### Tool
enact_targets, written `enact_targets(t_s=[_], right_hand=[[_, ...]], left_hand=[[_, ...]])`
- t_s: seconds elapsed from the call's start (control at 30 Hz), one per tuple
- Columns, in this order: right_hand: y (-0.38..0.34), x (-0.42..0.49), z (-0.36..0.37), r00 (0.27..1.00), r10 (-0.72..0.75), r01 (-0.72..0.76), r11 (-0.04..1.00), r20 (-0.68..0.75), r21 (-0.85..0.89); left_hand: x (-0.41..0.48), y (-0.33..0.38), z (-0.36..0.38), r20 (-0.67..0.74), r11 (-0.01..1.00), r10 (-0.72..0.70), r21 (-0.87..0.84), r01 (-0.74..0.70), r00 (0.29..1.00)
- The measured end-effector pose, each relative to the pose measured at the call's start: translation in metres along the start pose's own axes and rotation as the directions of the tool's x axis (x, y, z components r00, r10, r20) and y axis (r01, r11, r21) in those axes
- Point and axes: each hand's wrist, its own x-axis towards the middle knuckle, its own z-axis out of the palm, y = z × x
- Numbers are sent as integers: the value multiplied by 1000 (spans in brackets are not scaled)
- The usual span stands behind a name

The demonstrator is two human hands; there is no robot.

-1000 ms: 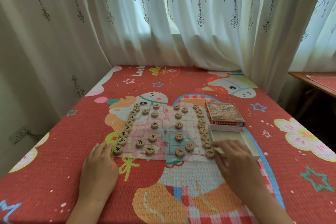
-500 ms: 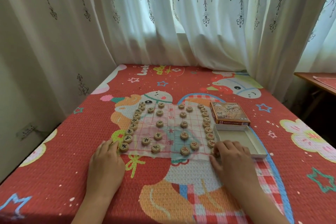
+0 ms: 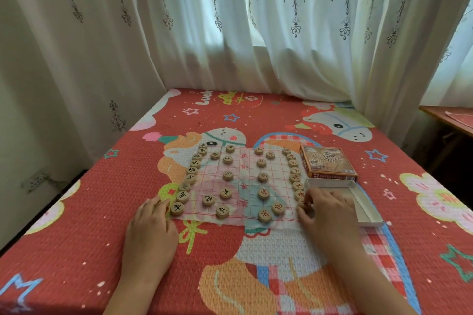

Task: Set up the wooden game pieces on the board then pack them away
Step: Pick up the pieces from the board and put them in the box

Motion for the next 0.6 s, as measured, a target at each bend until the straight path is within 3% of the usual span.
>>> enact_targets(t_s=[0.1,0.27,0.47,0.6], right_hand=[[1,0,3,1000,9,-9,1000,4,6],[2,14,-1,993,41,-34,997,-111,64],[-1,29,6,997,11,-8,999,75,-38],[-1,34,8,998,16,-15,1000,-61,6]], left_hand=[[1,-1,0,-6,1000,2,-7,-2,1000],[2,-2,1,-3,1000,2,-3,-2,1000],[1,-2,0,2,1000,-3,-5,3,1000],[2,-1,0,12,1000,-10,-13,10,1000]])
